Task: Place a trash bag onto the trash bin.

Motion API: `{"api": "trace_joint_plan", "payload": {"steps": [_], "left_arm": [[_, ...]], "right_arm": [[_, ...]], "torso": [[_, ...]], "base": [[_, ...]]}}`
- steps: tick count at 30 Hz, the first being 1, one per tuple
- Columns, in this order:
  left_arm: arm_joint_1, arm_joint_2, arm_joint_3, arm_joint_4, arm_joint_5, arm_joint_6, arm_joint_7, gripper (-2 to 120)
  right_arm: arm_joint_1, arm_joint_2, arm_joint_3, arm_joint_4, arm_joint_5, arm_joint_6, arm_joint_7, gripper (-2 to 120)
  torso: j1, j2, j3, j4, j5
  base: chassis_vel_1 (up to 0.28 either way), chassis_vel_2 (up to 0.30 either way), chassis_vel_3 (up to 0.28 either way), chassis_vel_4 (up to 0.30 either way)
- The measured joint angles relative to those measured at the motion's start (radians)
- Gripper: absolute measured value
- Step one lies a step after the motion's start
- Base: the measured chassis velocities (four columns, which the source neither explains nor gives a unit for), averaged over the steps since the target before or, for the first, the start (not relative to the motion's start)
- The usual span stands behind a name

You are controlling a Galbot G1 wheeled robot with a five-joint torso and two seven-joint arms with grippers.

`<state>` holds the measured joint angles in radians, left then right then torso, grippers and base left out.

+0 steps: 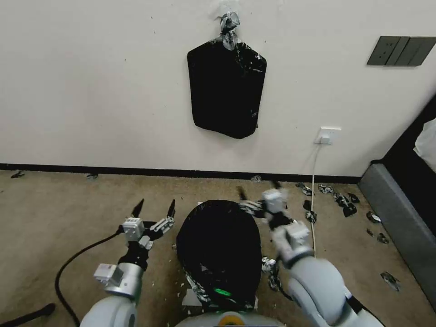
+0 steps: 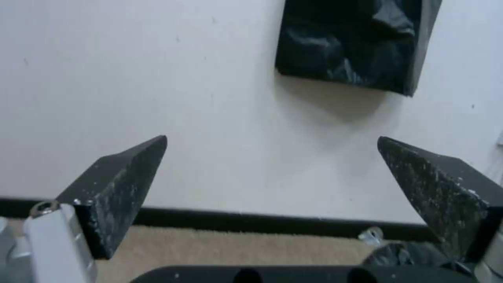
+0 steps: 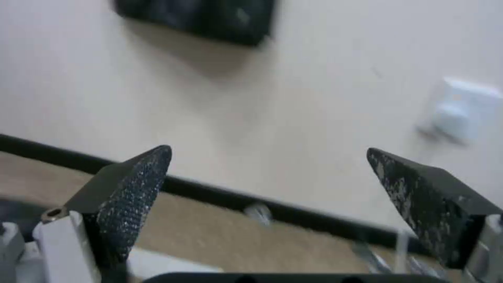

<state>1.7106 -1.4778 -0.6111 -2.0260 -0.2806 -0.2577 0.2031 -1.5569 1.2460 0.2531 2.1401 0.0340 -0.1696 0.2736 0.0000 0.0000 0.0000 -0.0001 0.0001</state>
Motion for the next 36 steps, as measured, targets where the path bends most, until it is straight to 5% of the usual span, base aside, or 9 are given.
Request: {"api": "trace_joint_plan", "payload": {"steps": [8,36], "left_arm": [[-0.001,-0.032,0.005,0.006,0.024,-0.057,-0.022,100],[0.005,-0.035,-0.001,-0.003,0.028,-0.047,-0.034,100]], "right_arm": [[-0.081,0.067,0.040,-0.036,-0.055,0.137,-0.004,100],[-0.070,0.069,0.040,-0.040,-0.060,0.138,-0.019,100]], "torso": [[0.000,0.000,0.000,0.0000,0.0000],[0.000,0.000,0.000,0.0001,-0.0001]], "base": [[0.000,0.000,0.000,0.000],[0.000,0.000,0.000,0.000]]}}
